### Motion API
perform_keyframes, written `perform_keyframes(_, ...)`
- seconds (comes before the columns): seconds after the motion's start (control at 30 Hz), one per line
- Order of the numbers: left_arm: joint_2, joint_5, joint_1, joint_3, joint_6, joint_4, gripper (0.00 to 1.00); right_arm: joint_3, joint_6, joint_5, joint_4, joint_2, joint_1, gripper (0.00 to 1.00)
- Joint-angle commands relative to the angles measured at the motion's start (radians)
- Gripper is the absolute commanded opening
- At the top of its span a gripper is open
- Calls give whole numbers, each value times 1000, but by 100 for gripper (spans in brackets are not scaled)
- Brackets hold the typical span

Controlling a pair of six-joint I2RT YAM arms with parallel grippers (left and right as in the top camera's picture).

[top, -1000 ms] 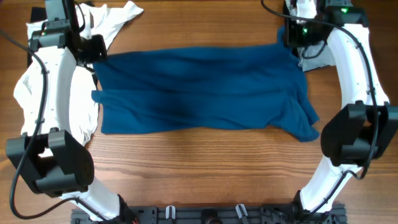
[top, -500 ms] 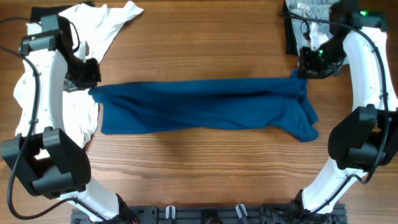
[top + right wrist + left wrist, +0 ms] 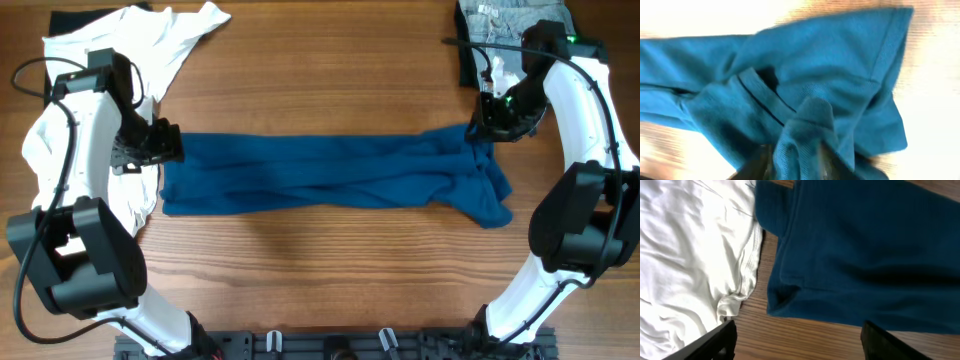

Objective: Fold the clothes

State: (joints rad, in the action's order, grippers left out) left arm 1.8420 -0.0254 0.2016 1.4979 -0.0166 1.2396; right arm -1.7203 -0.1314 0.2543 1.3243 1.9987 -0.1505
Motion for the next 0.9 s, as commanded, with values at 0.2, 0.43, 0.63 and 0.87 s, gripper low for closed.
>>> perform_keyframes(0.2, -3, -96, 37, -9, -217, -111, 100, -67, -89, 115, -56, -78, 25, 86)
perform_keyframes(0.43, 71, -113, 16, -10, -268, -175, 91, -67, -75, 114, -112, -78, 71, 81)
perform_keyframes(0.63, 121, -111, -14, -79, -268, -194, 83, -67, -76, 114, -113, -78, 73, 81)
perform_keyframes(0.87, 122, -101, -6, -233, -262, -332, 79, -64, -76, 114, -121, -78, 73, 80)
